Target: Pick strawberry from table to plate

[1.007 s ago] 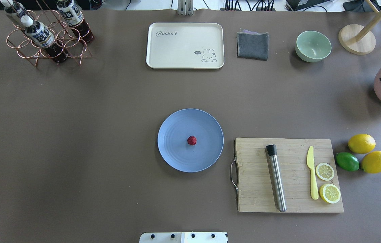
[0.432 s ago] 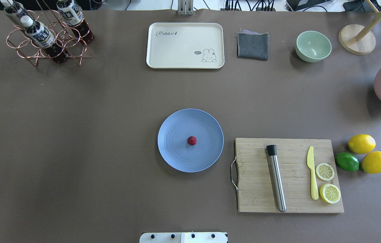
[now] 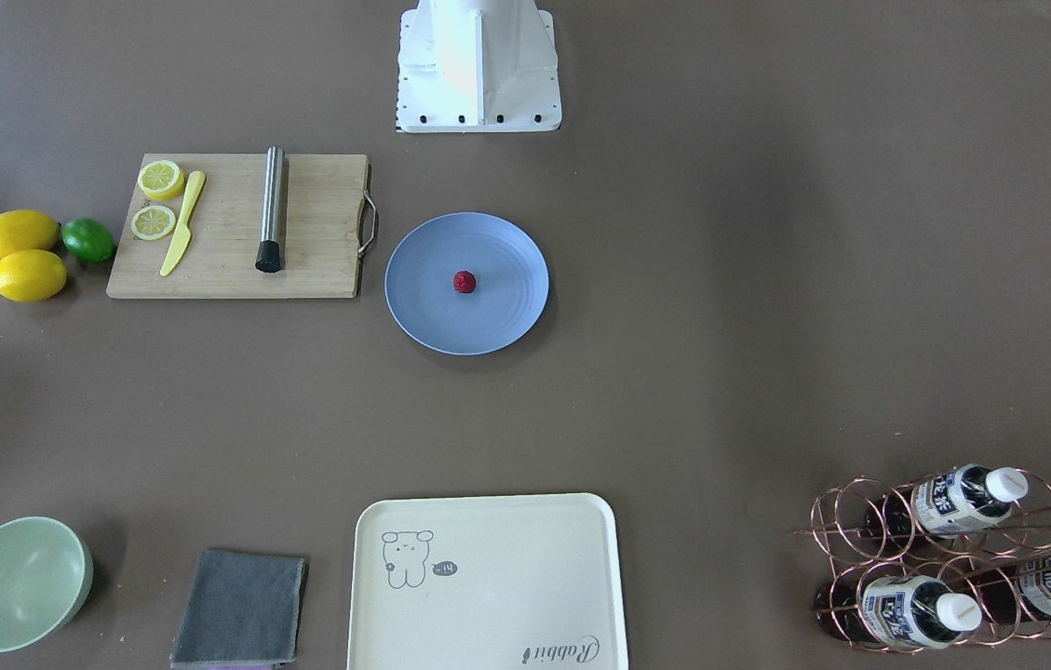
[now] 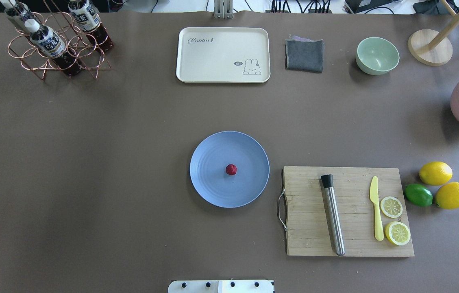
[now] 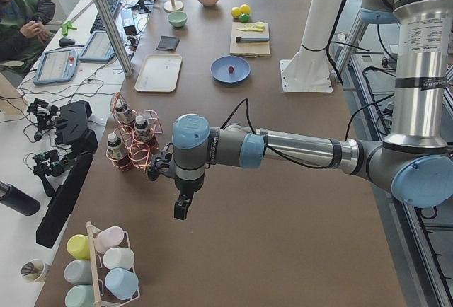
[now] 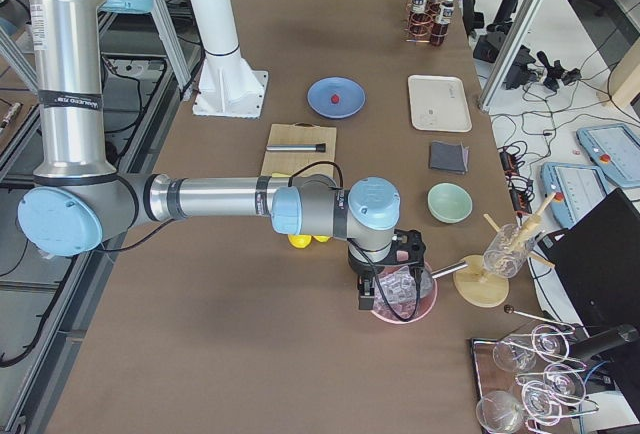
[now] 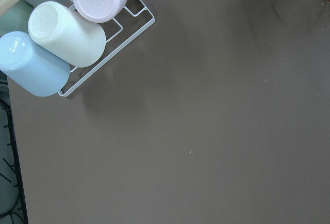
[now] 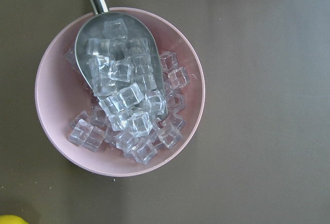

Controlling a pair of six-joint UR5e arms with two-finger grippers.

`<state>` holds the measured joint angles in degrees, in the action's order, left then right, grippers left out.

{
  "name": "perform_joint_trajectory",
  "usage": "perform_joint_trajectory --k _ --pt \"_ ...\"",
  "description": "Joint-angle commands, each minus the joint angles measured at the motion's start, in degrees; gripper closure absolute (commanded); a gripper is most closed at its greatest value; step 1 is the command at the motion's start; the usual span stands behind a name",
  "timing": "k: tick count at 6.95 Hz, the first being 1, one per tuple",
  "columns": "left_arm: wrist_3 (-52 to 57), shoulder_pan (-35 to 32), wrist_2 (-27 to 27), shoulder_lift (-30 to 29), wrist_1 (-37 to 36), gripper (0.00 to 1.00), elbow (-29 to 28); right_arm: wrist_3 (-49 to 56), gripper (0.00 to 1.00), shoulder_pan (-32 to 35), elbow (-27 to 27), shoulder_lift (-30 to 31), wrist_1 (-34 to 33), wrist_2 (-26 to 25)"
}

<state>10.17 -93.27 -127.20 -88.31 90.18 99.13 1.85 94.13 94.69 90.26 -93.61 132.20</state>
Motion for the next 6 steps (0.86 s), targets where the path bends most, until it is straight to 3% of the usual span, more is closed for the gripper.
perform_joint_trajectory --k 1,3,6 --pt "-0.15 0.28 -0.15 0.42 0.0 0.02 0.1 0.08 0.0 0.17 -0.03 0.09 0.01 0.33" --pt "-0.16 1.24 -4.53 0.51 0.0 0.02 -0.07 0.95 0.0 0.26 -0.12 0.09 -0.08 0.42" --pt "0.02 1.25 -4.55 0.77 0.09 0.02 0.1 0.87 0.0 0.26 0.05 0.44 -0.08 0.6"
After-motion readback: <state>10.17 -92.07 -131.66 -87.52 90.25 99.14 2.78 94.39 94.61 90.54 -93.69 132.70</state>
